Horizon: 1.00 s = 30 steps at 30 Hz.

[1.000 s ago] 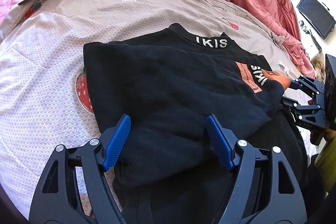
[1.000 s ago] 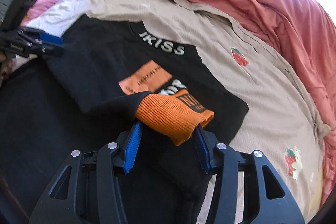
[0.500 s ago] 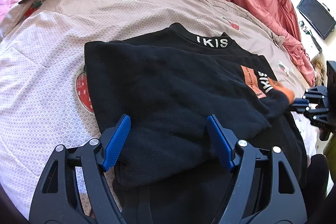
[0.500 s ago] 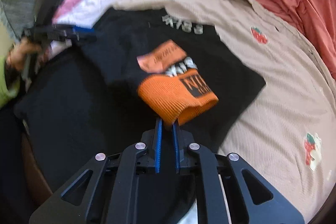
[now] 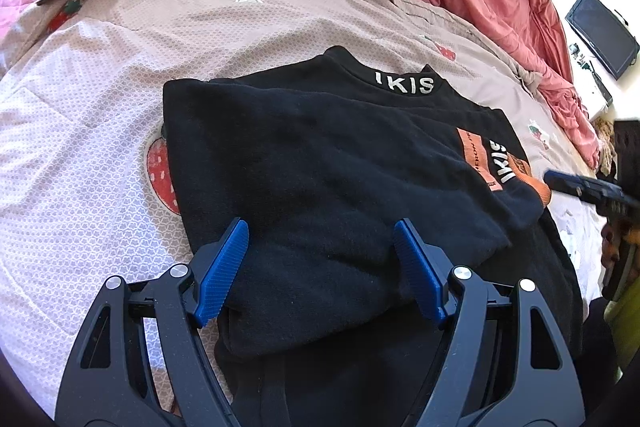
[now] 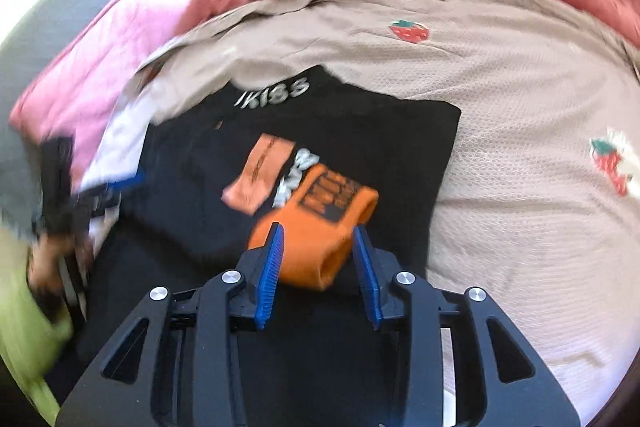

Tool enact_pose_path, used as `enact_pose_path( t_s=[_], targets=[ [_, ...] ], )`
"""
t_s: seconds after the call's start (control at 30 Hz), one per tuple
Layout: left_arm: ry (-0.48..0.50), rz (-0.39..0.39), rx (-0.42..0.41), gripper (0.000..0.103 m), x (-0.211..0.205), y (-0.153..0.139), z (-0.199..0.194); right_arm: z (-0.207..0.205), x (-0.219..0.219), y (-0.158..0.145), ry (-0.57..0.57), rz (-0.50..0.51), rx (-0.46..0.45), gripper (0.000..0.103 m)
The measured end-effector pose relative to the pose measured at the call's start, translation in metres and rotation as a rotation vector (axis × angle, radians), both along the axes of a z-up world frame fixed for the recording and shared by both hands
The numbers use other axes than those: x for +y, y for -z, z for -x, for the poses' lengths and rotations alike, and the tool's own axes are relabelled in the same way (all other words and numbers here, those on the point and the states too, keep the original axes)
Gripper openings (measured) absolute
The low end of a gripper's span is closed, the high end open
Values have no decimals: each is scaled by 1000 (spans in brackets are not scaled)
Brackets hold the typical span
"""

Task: Fold small clothes
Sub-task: 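Open the right tool and release the orange cuff on the shirt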

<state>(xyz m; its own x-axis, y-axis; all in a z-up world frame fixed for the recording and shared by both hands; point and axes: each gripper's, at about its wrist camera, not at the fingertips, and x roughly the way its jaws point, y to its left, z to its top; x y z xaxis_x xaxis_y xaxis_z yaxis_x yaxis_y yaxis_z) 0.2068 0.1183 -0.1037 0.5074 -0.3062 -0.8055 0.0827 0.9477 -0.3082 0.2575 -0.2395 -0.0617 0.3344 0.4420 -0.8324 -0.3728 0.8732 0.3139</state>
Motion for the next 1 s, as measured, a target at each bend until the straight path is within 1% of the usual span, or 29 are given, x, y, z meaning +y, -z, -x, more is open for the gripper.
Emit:
enact_pose_path(
  t_s=[0.03,0.13,0.17,0.2,0.23,0.27,0.3,0.33,0.4,0.43,0.5,0.53,0.6,0.63,0.67,0.73,0.8,0.87,0.9,0.93,1.0],
  targets=[
    [1,-2,0,68,0,0,0,-9,2,5,45,23,25,45],
    [4,-5,1,68,0,1,1,-23,8,26,80,54,69,45],
    [6,-9,1,68,-1,1,1,-26,11,36,83,74,92,42],
    [8,-13,1,68,-2,1,0,-26,14,41,74,75,100,29],
    [11,-18,1,68,-2,1,1,-24,19,42,59,88,85,23],
    [12,-22,1,68,-2,1,1,-23,23,38,46,121,59,20],
    [11,-26,0,68,-3,1,1,-21,25,34,38,136,39,7],
    [12,-33,0,68,-4,1,1,-20,24,28,32,141,13,7],
    [16,-47,-3,68,-6,0,1,-18,20,11,38,161,-67,7],
    [19,-54,-5,68,-7,0,1,-20,18,5,48,156,-90,7],
    [24,-64,-13,68,-9,-1,2,-24,19,3,54,204,-109,7],
    [28,-79,-19,68,-11,-2,2,-26,24,6,44,260,-111,6],
    [36,-99,-21,68,-13,-1,3,-29,34,18,22,385,-120,2],
    [35,-102,-19,68,-13,0,3,-28,36,26,11,447,-122,0],
    [34,-93,-15,68,-12,1,2,-29,37,37,3,504,-113,0],
    [31,-84,-13,68,-10,1,2,-29,34,46,4,502,-110,0],
    [31,-86,-13,68,-11,0,2,-25,30,41,23,498,-134,0],
    [26,-89,-13,68,-11,-3,2,-16,28,26,61,472,-189,5],
    [20,-93,-19,68,-11,-7,2,-9,28,12,79,428,-240,14],
    [19,-92,-28,68,-11,-11,3,-5,28,5,86,406,-264,29],
    [28,-76,-64,68,-13,-22,7,7,36,-13,66,348,-315,41]
  ],
)
